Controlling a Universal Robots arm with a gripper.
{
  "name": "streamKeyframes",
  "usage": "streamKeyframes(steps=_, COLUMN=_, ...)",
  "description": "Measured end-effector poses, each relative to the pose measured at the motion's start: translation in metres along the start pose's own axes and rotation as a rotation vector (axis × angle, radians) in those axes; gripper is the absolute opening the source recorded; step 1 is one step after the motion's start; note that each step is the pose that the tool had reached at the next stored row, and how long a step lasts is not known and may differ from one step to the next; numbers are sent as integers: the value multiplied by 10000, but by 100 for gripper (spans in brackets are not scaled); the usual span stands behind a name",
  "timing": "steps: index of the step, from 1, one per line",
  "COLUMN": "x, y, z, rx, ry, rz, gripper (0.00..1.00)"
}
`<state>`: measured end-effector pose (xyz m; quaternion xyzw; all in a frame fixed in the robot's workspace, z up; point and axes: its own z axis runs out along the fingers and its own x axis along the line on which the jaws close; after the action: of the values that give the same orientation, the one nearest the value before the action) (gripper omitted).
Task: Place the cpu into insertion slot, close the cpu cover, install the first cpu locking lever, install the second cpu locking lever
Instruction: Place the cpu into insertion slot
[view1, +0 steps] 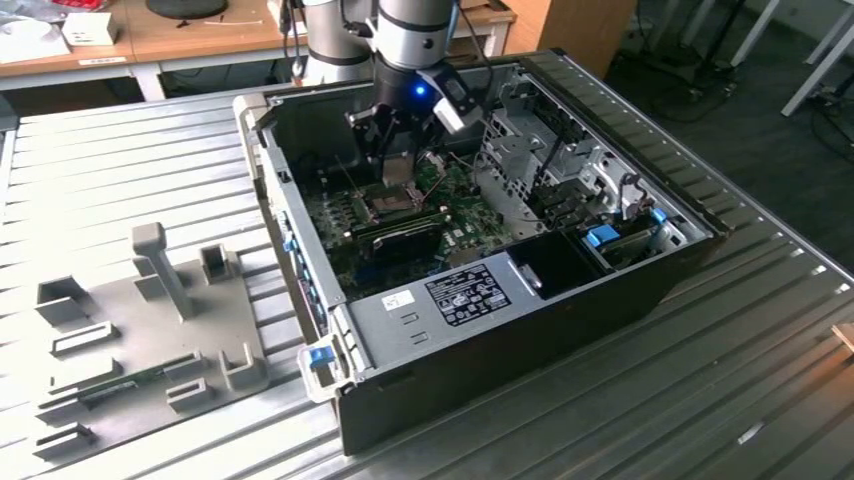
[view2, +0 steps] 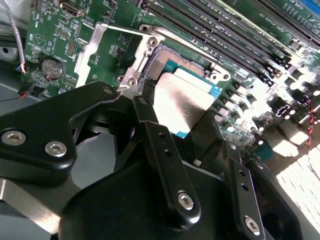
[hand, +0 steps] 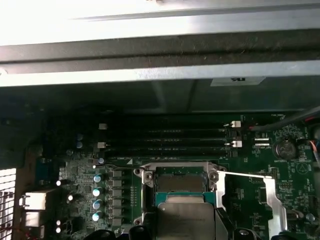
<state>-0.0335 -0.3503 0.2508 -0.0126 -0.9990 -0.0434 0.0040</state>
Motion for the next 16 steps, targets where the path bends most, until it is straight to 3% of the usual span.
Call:
streamKeyframes(steps=3, x=0, y=-4, z=52, rx=3, ry=-7, rz=0, gripper=54)
streamKeyframes(steps=7, x=1, y=-1, z=67, rx=5, ry=-8, rz=1, gripper=54)
streamKeyframes(steps=16, x=19, y=75, z=162, rx=8, ry=-9, rz=0, gripper=54)
